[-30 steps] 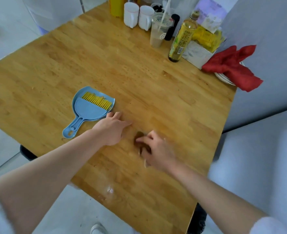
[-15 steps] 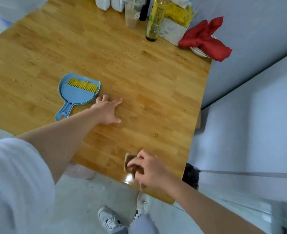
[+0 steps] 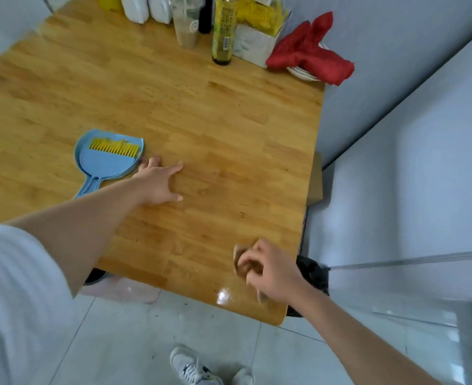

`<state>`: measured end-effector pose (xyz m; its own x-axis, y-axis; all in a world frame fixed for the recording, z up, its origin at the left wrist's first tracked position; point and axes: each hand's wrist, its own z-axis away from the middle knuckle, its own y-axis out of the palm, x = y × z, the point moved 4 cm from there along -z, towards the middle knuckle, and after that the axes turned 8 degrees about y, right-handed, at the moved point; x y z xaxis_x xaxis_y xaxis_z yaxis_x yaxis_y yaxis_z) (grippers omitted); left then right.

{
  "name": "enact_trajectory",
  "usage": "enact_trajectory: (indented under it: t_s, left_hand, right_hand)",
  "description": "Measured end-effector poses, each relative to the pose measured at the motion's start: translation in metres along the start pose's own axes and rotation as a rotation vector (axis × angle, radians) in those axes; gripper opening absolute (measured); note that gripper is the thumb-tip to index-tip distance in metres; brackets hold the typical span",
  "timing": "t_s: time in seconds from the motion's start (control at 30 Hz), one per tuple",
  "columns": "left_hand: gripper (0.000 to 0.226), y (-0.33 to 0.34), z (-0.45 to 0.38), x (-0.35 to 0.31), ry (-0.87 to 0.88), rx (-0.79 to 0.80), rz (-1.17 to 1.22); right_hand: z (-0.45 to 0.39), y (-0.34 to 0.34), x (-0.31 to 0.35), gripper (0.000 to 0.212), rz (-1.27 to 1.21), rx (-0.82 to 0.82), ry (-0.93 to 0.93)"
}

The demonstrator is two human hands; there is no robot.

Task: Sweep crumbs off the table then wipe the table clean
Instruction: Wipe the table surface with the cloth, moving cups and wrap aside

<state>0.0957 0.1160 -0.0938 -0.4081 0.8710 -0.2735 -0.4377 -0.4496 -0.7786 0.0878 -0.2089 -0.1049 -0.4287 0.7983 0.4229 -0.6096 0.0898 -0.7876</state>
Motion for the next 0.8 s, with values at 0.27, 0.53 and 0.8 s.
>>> enact_trajectory:
  t_s: [0.27,0.53,0.8]
  left_hand:
    - [0.1,0.001,-0.008,0.005,0.015,0.025,-0.075]
    - [0.098,-0.007,-0.002,-0.003,0.066,0.061,-0.177]
    - [0.1,-0.004,-0.006,-0.006,0.085,0.115,-0.183]
  right_hand:
    - [-0.054,-0.06,-0.033,0.027,-0.17,-0.261,0.239]
    - [0.05,0.023,0.006,0.026,-0.278,-0.28,0.459]
    - [0.04,0.031,0.021,0.03,-0.492,-0.681,0.788]
